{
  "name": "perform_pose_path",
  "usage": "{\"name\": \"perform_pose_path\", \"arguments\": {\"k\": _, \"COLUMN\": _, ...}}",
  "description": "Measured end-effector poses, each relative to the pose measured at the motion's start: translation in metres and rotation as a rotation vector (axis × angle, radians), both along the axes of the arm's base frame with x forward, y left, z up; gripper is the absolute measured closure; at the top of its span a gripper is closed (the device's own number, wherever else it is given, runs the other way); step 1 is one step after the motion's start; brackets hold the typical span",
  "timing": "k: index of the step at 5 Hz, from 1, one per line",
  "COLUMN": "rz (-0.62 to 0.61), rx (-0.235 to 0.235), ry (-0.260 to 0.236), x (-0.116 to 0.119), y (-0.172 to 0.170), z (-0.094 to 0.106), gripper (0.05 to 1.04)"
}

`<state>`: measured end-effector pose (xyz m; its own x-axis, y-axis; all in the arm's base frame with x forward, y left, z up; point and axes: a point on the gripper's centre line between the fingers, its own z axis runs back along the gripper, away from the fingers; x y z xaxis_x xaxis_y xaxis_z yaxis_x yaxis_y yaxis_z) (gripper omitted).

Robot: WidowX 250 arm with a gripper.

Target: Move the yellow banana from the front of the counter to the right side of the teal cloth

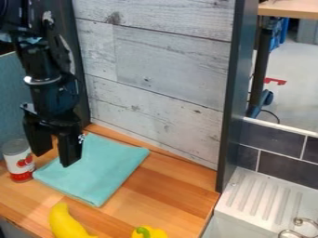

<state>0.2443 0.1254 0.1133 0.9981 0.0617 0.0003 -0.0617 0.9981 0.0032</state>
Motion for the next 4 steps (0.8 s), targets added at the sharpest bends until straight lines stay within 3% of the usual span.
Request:
{"name": "perform_pose_path", "arguments": {"k": 1, "rz": -0.003, "rx": -0.014, "ry": 0.017, "x": -0.002, "y": -0.002, "z": -0.008, "gripper": 0.083}}
{"name": "perform_pose_path", "arguments": {"k": 2, "rz": 0.056, "rx": -0.052, "ry": -0.087, "x": -0.014, "y": -0.004, "z": -0.022, "gripper": 0.083}}
{"name": "perform_pose_path", "arguments": {"k": 3, "rz": 0.195, "rx": -0.060, "ry": -0.267, "x": -0.030, "y": -0.001, "z": -0.033, "gripper": 0.083}}
{"name": "perform_pose_path", "arguments": {"k": 4, "rz": 0.359, "rx": 0.034, "ry": -0.253, "x": -0.038, "y": 0.003, "z": -0.044, "gripper": 0.083}}
